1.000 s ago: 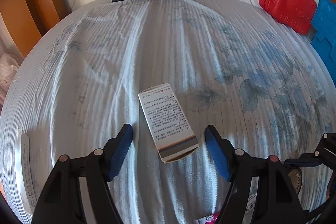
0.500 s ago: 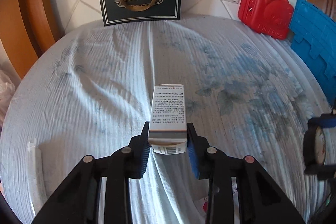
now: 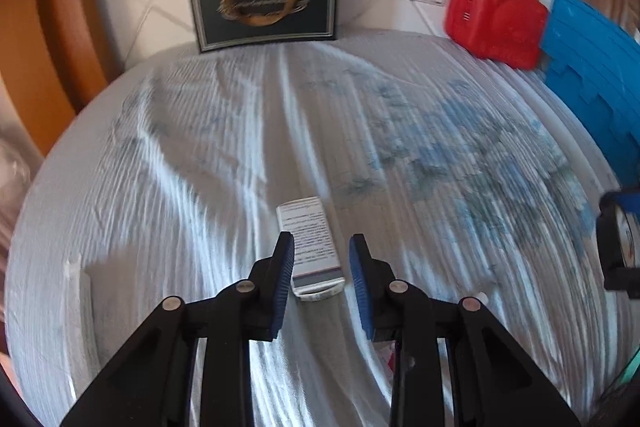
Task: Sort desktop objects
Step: 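Carry the white box and tape roll over the blue crate and release them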
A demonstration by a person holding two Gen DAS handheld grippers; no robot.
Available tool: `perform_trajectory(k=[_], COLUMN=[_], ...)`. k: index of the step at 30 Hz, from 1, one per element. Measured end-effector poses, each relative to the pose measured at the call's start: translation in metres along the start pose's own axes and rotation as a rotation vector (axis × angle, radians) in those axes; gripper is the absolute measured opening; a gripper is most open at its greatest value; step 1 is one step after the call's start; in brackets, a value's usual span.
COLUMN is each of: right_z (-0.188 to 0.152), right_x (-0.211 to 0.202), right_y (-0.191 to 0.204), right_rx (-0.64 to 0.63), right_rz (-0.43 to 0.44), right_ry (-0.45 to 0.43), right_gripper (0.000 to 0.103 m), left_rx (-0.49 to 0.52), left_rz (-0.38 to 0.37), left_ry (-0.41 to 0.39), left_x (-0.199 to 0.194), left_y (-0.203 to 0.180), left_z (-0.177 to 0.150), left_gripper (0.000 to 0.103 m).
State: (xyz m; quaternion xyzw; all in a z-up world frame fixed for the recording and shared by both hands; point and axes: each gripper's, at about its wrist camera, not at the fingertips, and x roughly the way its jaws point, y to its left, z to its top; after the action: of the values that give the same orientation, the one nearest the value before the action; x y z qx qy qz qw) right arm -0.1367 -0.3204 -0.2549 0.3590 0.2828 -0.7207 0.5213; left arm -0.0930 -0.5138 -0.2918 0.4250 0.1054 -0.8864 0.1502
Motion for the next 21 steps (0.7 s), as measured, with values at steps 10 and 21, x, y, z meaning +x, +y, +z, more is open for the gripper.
perform_trajectory(k=[10,21], right_z=[0.002,-0.003], right_x=[0.011,0.015], right_y=[-0.001,-0.019], right_rx=[0.006,0.070], right_rz=[0.026,0.033], right_ry=[0.008,0.026], right_gripper=[0.055,0.055], left_rx=[-0.064,-0.075], left_rz=[-0.019,-0.072], left_ry=[0.083,0.094], left_x=[0.031,0.020], left_y=[0.002,0.011], left_z=[-0.006,-0.002], left_gripper=[0.037,0.029])
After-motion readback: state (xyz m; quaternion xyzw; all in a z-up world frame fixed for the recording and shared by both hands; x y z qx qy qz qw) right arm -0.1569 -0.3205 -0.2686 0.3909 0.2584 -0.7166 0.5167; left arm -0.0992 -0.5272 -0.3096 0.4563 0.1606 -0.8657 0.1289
